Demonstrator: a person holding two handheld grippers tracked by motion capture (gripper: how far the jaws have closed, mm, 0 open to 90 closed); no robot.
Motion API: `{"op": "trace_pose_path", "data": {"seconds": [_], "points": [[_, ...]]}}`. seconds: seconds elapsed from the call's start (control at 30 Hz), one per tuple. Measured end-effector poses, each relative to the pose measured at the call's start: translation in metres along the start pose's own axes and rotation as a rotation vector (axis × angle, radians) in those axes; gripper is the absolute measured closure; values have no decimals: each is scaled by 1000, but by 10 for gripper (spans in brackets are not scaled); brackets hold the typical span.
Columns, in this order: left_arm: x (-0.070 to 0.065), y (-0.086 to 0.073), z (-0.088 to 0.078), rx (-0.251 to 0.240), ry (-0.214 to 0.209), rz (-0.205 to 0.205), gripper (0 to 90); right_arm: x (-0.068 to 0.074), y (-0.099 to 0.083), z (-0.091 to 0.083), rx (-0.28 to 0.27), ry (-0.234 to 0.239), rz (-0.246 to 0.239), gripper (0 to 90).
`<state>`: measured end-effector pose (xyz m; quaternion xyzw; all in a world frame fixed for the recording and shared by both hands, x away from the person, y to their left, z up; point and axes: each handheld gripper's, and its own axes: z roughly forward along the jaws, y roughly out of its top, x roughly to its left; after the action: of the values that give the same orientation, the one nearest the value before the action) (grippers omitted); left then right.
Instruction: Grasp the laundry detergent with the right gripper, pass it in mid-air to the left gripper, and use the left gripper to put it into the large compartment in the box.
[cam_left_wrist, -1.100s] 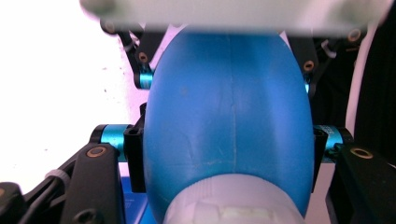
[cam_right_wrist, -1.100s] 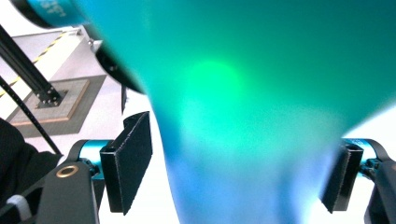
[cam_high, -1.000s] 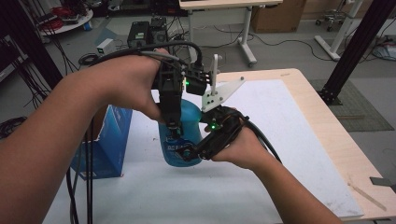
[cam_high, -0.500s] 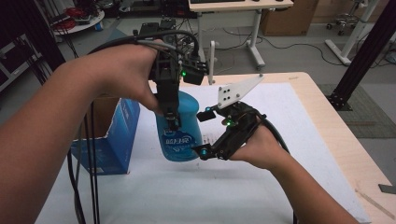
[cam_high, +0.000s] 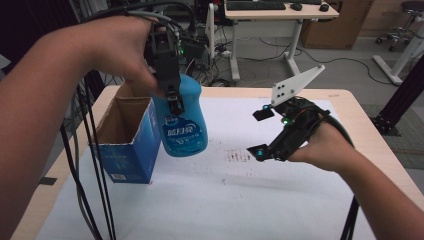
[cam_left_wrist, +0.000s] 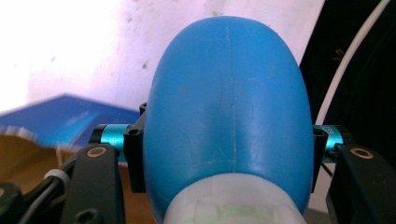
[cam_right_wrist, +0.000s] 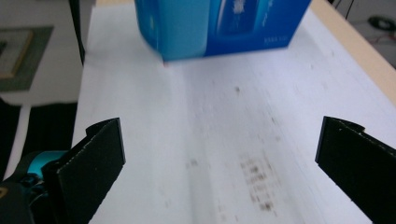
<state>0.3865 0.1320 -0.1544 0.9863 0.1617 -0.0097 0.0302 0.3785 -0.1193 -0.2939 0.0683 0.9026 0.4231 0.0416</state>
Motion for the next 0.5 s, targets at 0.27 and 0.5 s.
{"op": "trace_pose_path", "data": {"seconds": [0.27, 0.5], "points": [[22, -32, -25, 0, 2, -246, 387, -17, 0, -23, 196, -35, -30, 5], [36, -58, -39, -16, 33, -497, 387, -26, 1, -39, 253, -69, -34, 5]]}}
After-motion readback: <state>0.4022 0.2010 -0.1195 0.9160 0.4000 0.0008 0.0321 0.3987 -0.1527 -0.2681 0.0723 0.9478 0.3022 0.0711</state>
